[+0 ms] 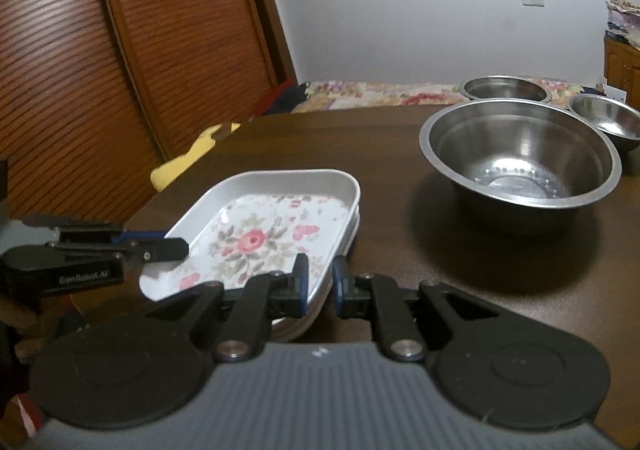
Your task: Organize plates and bowls
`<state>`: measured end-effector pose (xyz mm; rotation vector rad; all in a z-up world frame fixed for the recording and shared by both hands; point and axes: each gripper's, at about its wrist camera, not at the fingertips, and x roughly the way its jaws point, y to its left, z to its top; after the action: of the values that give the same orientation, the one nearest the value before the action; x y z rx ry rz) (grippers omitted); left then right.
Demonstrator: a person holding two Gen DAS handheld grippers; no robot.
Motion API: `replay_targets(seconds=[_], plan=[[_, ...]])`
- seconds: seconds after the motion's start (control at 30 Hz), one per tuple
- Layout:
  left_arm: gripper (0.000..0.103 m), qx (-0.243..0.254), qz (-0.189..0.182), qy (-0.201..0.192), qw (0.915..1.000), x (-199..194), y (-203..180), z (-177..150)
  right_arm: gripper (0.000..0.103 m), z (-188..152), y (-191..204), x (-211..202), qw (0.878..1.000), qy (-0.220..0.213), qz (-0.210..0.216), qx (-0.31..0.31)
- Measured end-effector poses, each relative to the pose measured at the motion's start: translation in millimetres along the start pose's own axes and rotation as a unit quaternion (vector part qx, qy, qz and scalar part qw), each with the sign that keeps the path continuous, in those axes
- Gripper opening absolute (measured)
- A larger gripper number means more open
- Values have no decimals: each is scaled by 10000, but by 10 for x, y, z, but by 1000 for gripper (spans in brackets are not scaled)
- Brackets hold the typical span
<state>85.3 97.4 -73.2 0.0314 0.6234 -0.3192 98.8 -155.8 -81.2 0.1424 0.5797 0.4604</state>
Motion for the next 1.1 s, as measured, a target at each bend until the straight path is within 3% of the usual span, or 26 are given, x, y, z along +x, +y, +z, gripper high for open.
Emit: replay_targets(seconds=[0.7,1.1], plan=[[13,-11,208,-62,9998,-1,5,36,16,-72,21,23,10000,-47,-51,-60],[14,311,38,-245,9992,19,-333,316,16,96,-184,-403,9975,-609,-317,-176]])
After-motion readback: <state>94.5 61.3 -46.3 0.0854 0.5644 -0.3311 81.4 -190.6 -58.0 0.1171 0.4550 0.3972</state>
